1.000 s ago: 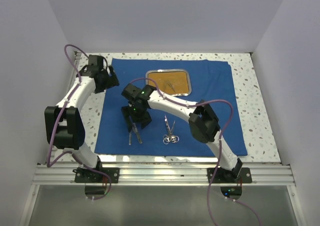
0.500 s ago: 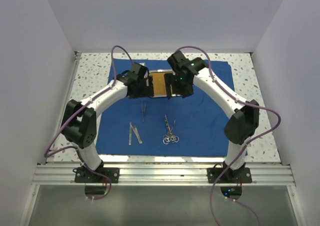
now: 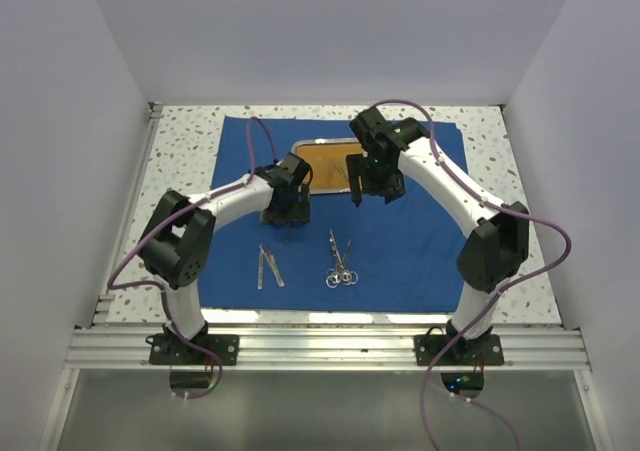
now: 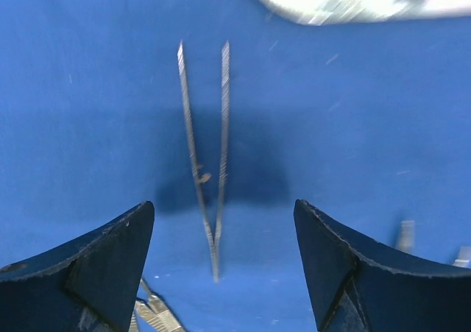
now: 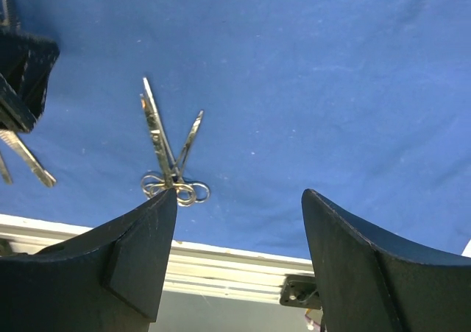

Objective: Open and lay out the surgical kit
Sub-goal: Pick up the medical item from the surgical kit.

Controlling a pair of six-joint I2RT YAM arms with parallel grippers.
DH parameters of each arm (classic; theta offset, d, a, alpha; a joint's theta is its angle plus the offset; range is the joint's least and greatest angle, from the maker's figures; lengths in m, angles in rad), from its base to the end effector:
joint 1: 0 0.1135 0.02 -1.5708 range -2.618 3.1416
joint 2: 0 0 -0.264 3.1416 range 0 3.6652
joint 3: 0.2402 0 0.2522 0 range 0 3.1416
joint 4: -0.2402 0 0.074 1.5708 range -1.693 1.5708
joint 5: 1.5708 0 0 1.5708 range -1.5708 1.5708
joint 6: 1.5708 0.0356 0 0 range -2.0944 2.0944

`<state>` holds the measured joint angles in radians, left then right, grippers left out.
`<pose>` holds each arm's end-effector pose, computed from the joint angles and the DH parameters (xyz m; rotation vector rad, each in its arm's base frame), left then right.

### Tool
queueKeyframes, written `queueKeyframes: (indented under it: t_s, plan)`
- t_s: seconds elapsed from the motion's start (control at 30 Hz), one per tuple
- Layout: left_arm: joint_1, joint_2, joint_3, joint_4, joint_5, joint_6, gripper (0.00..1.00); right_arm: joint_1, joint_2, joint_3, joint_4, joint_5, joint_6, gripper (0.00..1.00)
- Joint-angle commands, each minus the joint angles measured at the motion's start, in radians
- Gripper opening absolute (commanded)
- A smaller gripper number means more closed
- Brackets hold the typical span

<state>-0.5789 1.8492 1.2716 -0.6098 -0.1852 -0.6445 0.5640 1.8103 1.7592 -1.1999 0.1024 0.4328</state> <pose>0.3144 -0.1977 0.1828 -0.1383 2.7185 -0.0964 0.3102 0.1919 0.3135 -0.1611 2.8064 0.0902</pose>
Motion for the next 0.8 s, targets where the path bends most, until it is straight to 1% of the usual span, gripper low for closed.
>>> queueKeyframes:
  t_s: [0.0, 0.07, 0.13, 0.17, 0.2, 0.27, 0.3, 0.4, 0.5, 0.57, 0.7, 0.77]
  plan:
    - [-0.007, -0.024, -0.051, 0.039, -0.02, -0.011, 0.8, -0.013, -0.039, 0.005, -0.024, 0.013, -0.028, 0.73]
    - [-0.007, -0.008, -0.067, 0.048, -0.013, -0.007, 0.76, -0.015, -0.02, 0.029, -0.032, 0.014, -0.028, 0.73]
    - [-0.009, 0.005, -0.072, 0.058, -0.005, -0.004, 0.68, -0.018, -0.003, 0.052, -0.046, 0.013, -0.028, 0.72]
    - [-0.007, 0.01, -0.074, 0.062, -0.002, -0.003, 0.61, -0.018, 0.004, 0.08, -0.05, 0.014, -0.029, 0.72]
    - [-0.007, 0.013, -0.072, 0.065, 0.004, -0.003, 0.49, -0.018, 0.023, 0.092, -0.058, 0.014, -0.029, 0.72]
    - [-0.006, 0.025, -0.069, 0.071, 0.009, -0.001, 0.32, -0.019, 0.038, 0.124, -0.07, 0.014, -0.028, 0.72]
    - [-0.006, 0.027, -0.064, 0.074, 0.012, -0.001, 0.19, -0.019, 0.046, 0.129, -0.073, 0.016, -0.025, 0.72]
    - [-0.006, 0.042, -0.031, 0.067, 0.016, 0.002, 0.0, -0.019, 0.049, 0.135, -0.081, 0.014, -0.013, 0.72]
    - [-0.006, 0.039, 0.012, 0.047, 0.013, -0.001, 0.0, -0.019, 0.024, 0.115, -0.082, 0.016, -0.005, 0.71]
    - [-0.007, 0.022, 0.04, 0.03, 0.012, -0.004, 0.0, -0.019, -0.02, 0.091, -0.079, 0.028, -0.003, 0.71]
    - [-0.018, -0.025, 0.147, -0.053, -0.032, -0.065, 0.0, -0.026, -0.107, 0.059, -0.082, 0.094, -0.02, 0.72]
    - [-0.05, -0.041, 0.19, -0.083, -0.06, -0.099, 0.0, -0.032, -0.17, 0.036, -0.087, 0.121, -0.023, 0.71]
